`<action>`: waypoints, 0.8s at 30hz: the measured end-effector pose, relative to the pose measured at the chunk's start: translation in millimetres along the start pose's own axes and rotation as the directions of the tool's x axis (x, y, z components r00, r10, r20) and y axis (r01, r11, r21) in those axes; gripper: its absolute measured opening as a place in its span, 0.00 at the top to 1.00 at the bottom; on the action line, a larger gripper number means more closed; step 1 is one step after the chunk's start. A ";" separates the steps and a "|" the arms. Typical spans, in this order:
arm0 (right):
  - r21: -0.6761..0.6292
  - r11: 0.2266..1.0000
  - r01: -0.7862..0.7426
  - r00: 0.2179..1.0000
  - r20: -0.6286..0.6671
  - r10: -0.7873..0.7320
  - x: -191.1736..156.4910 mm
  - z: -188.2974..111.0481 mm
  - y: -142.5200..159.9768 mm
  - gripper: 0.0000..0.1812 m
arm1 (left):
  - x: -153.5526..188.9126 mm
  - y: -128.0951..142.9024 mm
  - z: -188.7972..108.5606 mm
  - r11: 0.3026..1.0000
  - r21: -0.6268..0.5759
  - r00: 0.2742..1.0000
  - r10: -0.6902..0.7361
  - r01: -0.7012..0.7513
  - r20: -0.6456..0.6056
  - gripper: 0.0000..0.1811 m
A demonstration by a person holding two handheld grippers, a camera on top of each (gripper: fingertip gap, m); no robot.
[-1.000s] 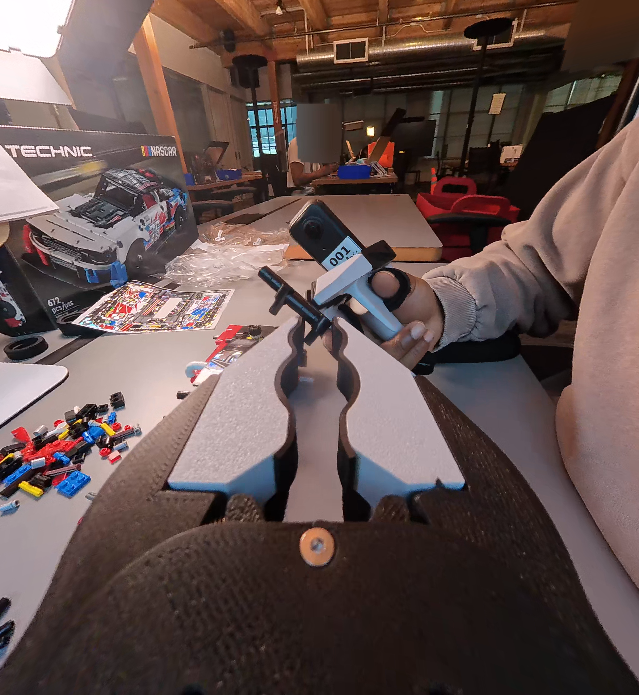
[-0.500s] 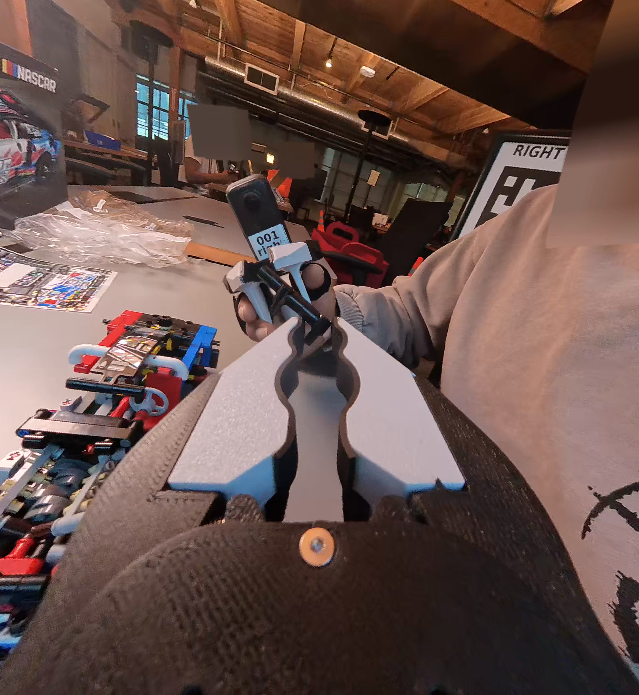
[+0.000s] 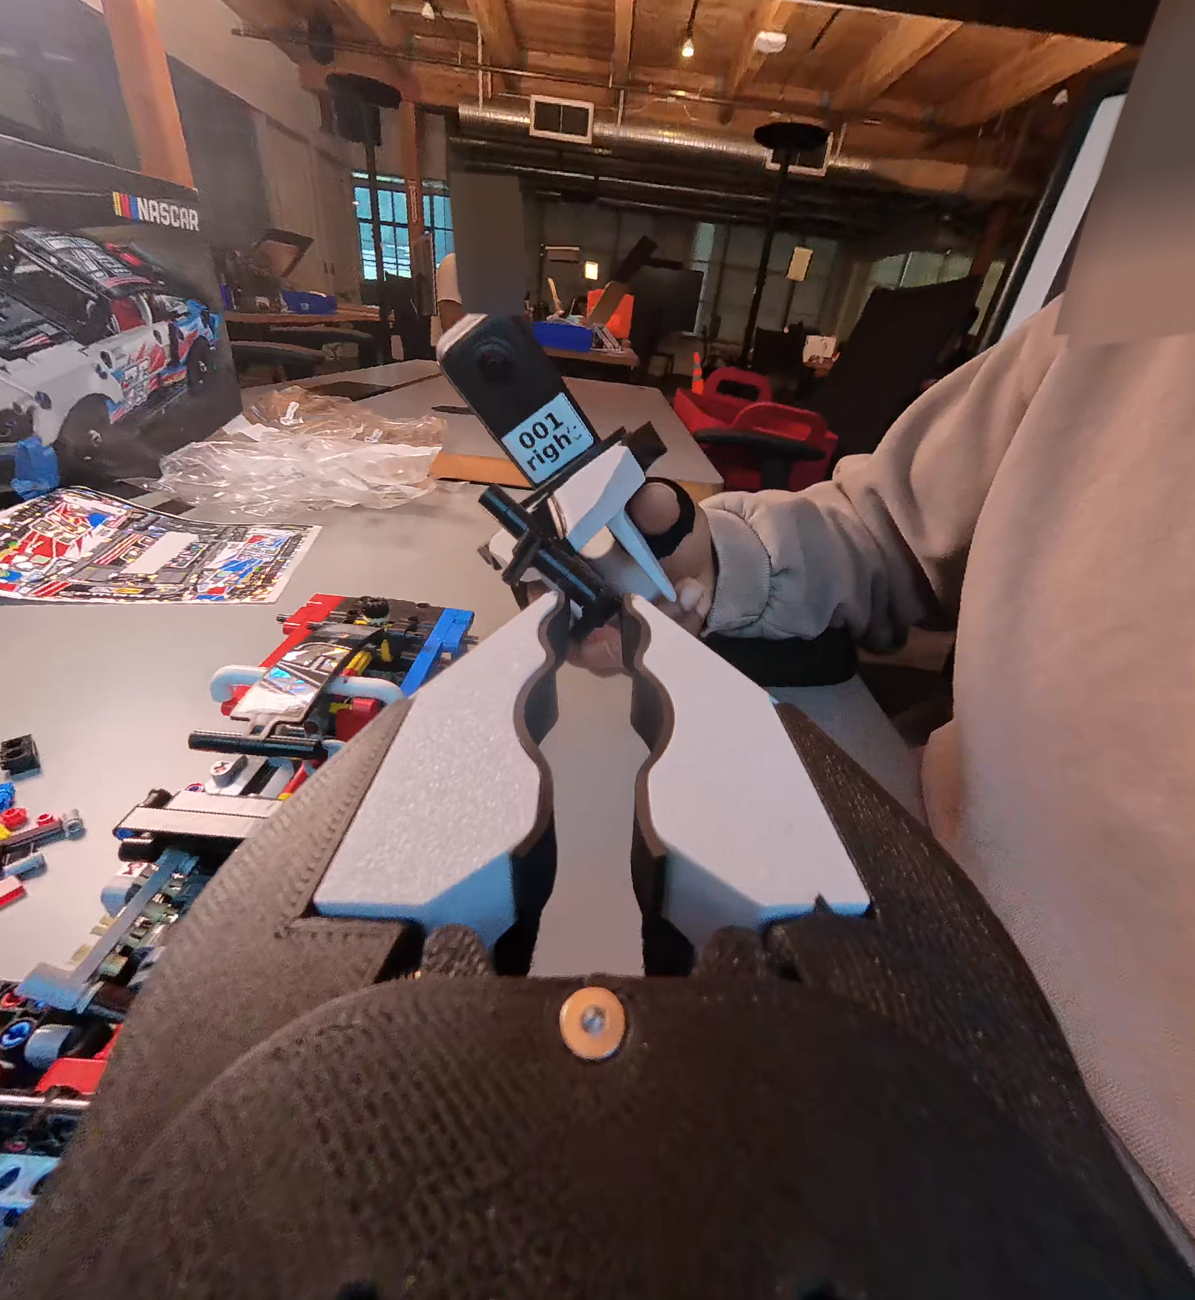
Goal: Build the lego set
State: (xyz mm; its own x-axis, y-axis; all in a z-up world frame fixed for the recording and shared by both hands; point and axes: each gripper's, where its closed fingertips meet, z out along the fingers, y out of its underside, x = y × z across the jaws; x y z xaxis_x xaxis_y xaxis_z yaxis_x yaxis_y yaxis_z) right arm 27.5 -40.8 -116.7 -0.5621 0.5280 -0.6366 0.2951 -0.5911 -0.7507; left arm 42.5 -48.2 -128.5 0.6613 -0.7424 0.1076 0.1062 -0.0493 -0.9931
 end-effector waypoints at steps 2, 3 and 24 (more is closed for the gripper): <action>-0.120 0.992 0.030 1.000 0.012 -0.028 -1.0 -2.3 4.9 0.98 | 1.2 0.7 -0.8 1.000 -0.010 1.000 -0.018 0.018 -0.015 0.89; -0.203 0.978 0.048 0.999 0.013 -0.046 -0.6 -4.6 8.4 0.98 | 0.2 -0.4 -2.8 0.999 -0.007 0.999 -0.040 0.040 -0.025 0.88; -0.843 0.491 0.220 0.967 0.122 -0.224 -0.4 -4.7 39.0 0.97 | 3.0 0.6 -0.5 0.960 -0.005 0.956 -0.280 0.281 -0.082 0.97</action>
State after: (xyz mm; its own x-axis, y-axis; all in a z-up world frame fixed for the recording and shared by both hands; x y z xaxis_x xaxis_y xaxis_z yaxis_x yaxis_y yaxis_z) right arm 42.8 -61.1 -146.5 -0.7039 0.5685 -0.4259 0.6723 0.3397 -0.6577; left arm 44.2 -50.9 -128.8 0.5416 -0.7512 0.3772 0.2839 -0.2589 -0.9232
